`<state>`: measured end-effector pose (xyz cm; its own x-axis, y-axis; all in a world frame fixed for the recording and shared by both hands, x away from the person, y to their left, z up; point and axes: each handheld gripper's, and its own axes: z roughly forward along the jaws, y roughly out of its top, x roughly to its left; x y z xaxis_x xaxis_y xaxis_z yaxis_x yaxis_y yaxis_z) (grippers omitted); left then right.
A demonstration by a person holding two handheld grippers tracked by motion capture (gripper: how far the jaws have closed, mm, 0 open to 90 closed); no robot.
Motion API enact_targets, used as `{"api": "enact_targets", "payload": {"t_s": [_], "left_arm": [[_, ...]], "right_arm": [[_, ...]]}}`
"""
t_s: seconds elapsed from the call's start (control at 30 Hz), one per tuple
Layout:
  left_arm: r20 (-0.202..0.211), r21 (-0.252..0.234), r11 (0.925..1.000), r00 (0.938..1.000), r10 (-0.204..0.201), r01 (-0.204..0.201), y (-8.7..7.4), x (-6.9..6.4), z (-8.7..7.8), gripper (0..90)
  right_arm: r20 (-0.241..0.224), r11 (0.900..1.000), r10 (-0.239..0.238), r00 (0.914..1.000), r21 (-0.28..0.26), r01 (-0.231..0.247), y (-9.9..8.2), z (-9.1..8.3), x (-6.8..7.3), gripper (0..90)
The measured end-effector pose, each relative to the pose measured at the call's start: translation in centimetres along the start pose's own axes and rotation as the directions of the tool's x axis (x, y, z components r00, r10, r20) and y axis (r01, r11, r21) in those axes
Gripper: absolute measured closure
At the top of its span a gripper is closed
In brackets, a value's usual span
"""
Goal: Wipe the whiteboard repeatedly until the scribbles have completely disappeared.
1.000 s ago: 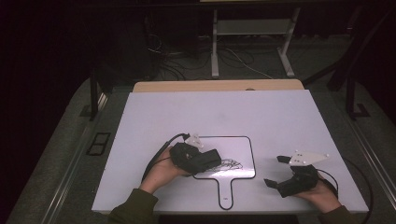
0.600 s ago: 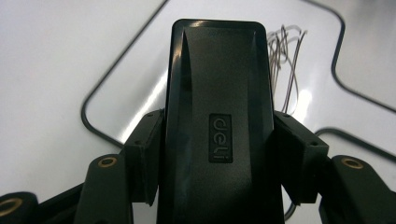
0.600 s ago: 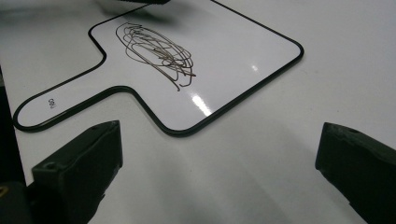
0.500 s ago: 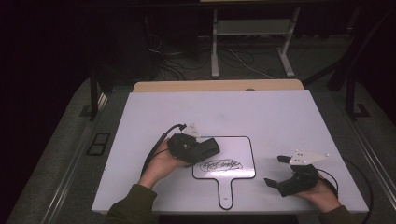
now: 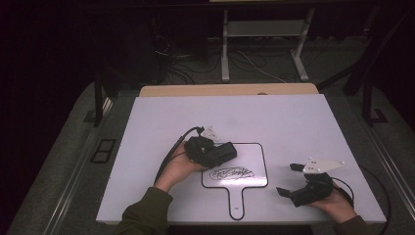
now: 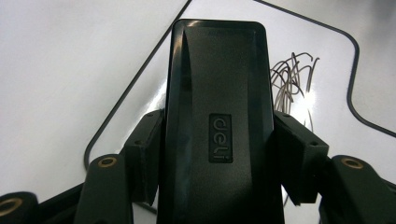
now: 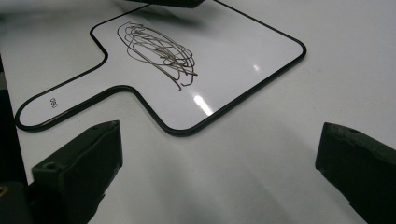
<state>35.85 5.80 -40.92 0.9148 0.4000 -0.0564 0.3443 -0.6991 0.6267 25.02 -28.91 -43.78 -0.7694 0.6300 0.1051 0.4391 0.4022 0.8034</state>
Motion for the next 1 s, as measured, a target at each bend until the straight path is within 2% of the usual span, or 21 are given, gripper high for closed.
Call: {"api": "enact_targets", "payload": {"t_s": [0.2,0.27,0.97,1.0], "left_arm": [[0.006,0.017,0.9994,0.9995,0.030,-0.030,0.5,0.0,1.2,39.1],[0.003,0.018,0.9996,0.9997,0.022,-0.022,0.4,-0.1,1.4,39.1],[-0.003,0.057,0.9969,0.9985,0.055,-0.055,-0.3,-0.1,2.4,39.1],[-0.004,0.047,0.9980,0.9991,0.042,-0.042,-0.3,-0.3,2.4,39.1]], "right_arm": [[0.000,1.0000,0.002,1.0000,-0.005,-0.002,0.1,0.0,-0.1,0.0],[-0.001,1.0000,0.001,1.0000,-0.004,-0.001,0.0,0.0,-0.1,0.0],[-0.002,1.0000,-0.005,1.0000,-0.005,0.005,0.1,0.0,0.1,0.0],[-0.002,1.0000,-0.004,1.0000,-0.005,0.004,0.1,0.0,0.2,0.0]]}}
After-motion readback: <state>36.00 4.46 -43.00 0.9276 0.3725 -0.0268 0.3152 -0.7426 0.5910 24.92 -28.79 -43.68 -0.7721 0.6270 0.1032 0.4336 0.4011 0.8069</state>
